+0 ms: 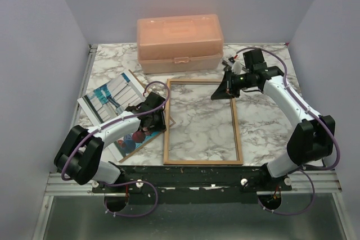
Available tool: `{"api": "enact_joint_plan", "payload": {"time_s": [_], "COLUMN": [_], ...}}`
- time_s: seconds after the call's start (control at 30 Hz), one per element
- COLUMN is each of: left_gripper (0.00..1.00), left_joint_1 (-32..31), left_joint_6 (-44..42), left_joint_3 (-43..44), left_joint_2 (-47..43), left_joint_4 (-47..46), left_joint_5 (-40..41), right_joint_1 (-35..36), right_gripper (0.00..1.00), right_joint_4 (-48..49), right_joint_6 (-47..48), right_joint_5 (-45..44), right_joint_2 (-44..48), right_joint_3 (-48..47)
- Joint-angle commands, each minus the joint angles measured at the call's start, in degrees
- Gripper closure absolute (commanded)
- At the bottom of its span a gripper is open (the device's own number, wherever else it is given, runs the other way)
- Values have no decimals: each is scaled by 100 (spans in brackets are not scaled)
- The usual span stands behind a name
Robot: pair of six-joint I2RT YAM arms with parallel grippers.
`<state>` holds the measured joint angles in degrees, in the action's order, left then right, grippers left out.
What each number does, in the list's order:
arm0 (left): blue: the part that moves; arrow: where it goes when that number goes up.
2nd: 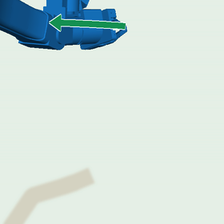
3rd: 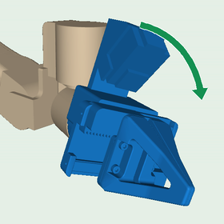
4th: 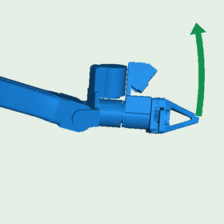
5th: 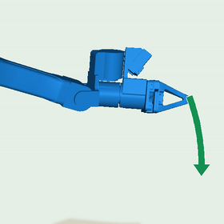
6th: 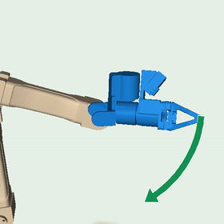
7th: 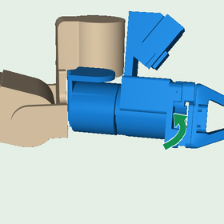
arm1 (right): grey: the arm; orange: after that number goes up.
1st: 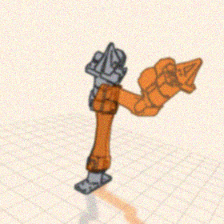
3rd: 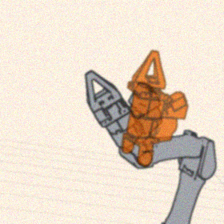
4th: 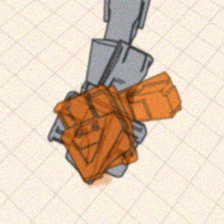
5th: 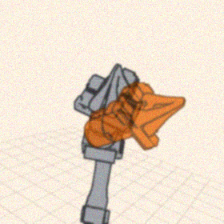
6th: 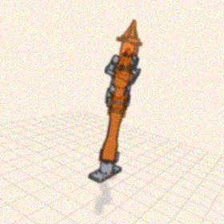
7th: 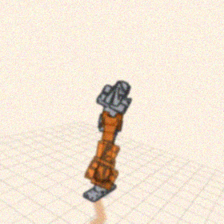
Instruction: Put the photo into the frame
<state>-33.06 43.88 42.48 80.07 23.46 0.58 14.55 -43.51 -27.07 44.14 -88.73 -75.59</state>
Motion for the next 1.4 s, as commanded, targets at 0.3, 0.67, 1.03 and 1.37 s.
{"api": "enact_joint_plan", "payload": {"time_s": [0.3, 0.67, 1.03, 1.37], "left_gripper": [71, 71, 71, 71], "left_joint_1": [13, 14, 11, 11], "left_joint_6": [-160, -178, -172, -179], "left_joint_3": [-12, 6, 6, 13], "left_joint_2": [210, 244, 250, 283], "left_joint_4": [238, 264, 263, 290], "left_joint_5": [127, 127, 118, 135], "right_joint_1": [-48, -110, -128, -128], "right_gripper": [99, 99, 99, 99], "right_joint_4": [75, 88, 149, 246], "right_joint_6": [158, 32, -130, -165], "right_joint_5": [358, 308, 308, 396], "right_joint_2": [-285, -119, 197, 162], "right_joint_3": [-289, -176, 34, 238]}}
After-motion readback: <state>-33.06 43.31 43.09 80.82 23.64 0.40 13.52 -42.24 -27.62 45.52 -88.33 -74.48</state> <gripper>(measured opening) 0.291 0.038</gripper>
